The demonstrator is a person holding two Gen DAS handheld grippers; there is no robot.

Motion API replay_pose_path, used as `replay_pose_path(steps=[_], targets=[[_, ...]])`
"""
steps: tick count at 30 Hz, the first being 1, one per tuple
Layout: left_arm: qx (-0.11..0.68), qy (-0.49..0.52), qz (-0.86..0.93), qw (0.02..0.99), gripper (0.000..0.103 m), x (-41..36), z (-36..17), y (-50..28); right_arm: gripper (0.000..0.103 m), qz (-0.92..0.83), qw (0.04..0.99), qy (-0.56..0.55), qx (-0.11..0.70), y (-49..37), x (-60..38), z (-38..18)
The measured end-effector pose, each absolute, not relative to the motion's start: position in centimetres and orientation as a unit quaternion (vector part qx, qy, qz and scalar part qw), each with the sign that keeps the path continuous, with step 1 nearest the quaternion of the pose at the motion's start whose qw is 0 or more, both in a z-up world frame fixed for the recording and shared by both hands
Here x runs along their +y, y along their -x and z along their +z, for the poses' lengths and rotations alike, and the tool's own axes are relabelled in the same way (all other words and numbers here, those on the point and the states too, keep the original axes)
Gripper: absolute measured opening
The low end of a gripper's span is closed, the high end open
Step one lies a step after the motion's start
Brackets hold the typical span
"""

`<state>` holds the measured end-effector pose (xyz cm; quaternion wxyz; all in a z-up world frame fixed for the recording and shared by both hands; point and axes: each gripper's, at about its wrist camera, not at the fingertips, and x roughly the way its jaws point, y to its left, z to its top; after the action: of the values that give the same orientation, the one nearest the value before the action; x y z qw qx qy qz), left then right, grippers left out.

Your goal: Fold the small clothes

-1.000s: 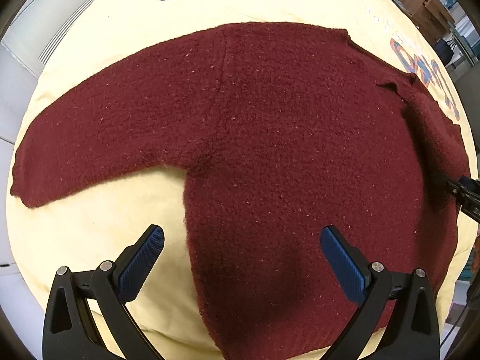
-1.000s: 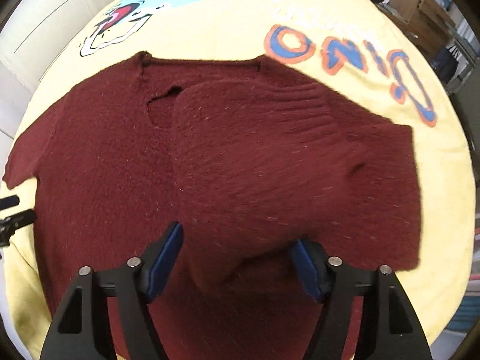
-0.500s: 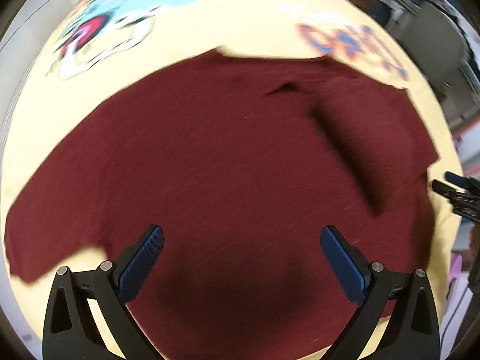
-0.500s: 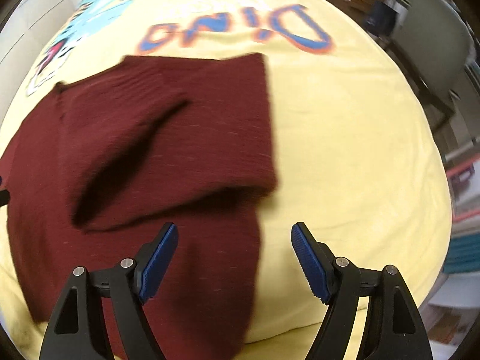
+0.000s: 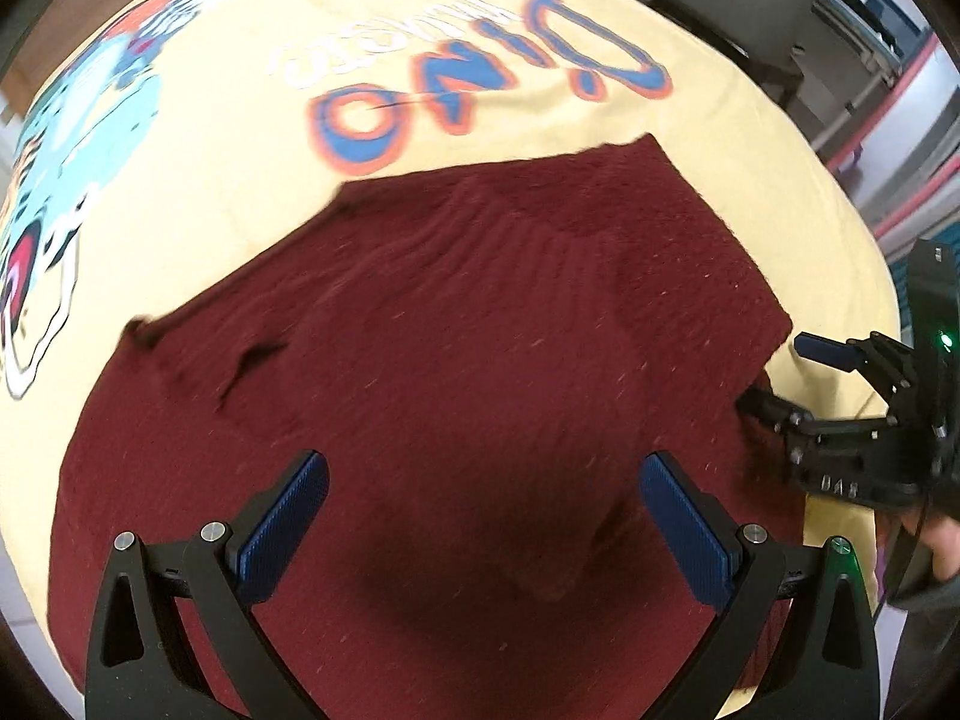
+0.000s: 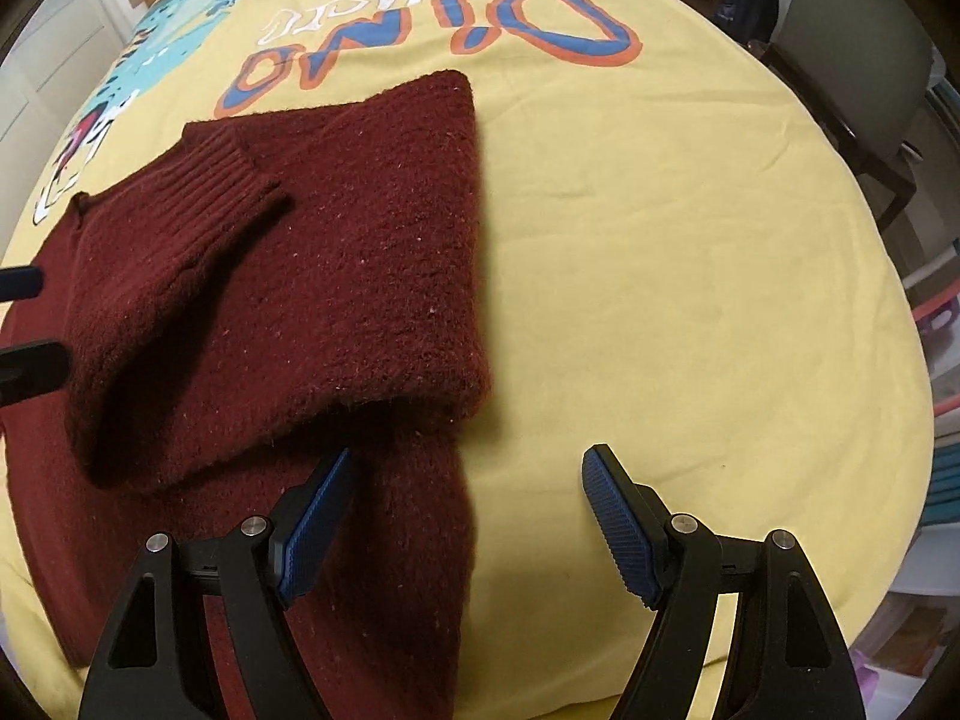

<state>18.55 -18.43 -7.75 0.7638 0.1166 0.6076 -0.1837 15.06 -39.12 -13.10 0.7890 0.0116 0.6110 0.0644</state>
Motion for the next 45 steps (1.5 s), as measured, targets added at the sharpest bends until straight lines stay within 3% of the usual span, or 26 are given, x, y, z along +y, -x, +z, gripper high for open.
replay_pose_path(steps=[7,9,13,14,15,16,21,23,24,25,33,39,45], targets=[[0.639,-0.154,-0.205,0.726,0.1,-22.7,-12.2,-20.4,0.079,0.068,0.787,-0.019,0.613,-15.7,-39.0,-14.0],[0.645,-0.169,-0.195,0.719,0.081,-23.3,-13.3,-21.0,0.079,0.07,0.786,-0.019,0.614,-15.9,-39.0,-14.2],[0.654,-0.184,-0.175,0.712,0.062,-23.9,-15.1,-22.4,0.079,0.07,0.787,-0.021,0.613,-16.2,-39.0,-14.4],[0.651,-0.181,-0.177,0.715,0.048,-23.7,-15.0,-22.6,0.079,0.07,0.787,-0.021,0.612,-16.1,-39.0,-14.3],[0.648,-0.182,-0.174,0.719,0.026,-23.5,-14.9,-22.9,0.079,0.069,0.788,-0.021,0.612,-16.2,-39.0,-14.3],[0.644,-0.183,-0.17,0.723,0.014,-22.9,-14.5,-22.9,0.079,0.068,0.789,-0.021,0.611,-16.4,-39.0,-14.3],[0.616,-0.148,-0.164,0.756,0.012,-20.2,-12.3,-23.6,0.078,0.075,0.786,-0.023,0.613,-17.8,-38.2,-14.4],[0.599,-0.139,-0.154,0.774,0.012,-18.8,-11.2,-23.6,0.057,0.08,0.788,-0.016,0.61,-18.4,-37.5,-14.3],[0.592,-0.132,-0.149,0.781,0.012,-17.9,-10.6,-23.6,0.022,0.085,0.788,-0.013,0.609,-18.6,-37.2,-14.3],[0.587,-0.123,-0.144,0.787,0.012,-16.9,-10.0,-23.7,0.018,0.085,0.789,-0.013,0.609,-18.6,-37.1,-14.1],[0.556,-0.048,-0.082,0.826,0.012,-8.6,-8.0,-21.7,0.017,0.079,0.791,-0.006,0.607,-17.9,-36.8,-13.7],[0.56,0.006,-0.053,0.827,0.013,-5.5,-7.3,-15.3,0.017,0.081,0.79,-0.004,0.607,-17.9,-36.6,-13.9],[0.609,0.057,-0.047,0.789,0.017,-3.5,-11.0,-13.6,0.017,0.081,0.788,0.01,0.61,-17.8,-36.0,-13.8]])
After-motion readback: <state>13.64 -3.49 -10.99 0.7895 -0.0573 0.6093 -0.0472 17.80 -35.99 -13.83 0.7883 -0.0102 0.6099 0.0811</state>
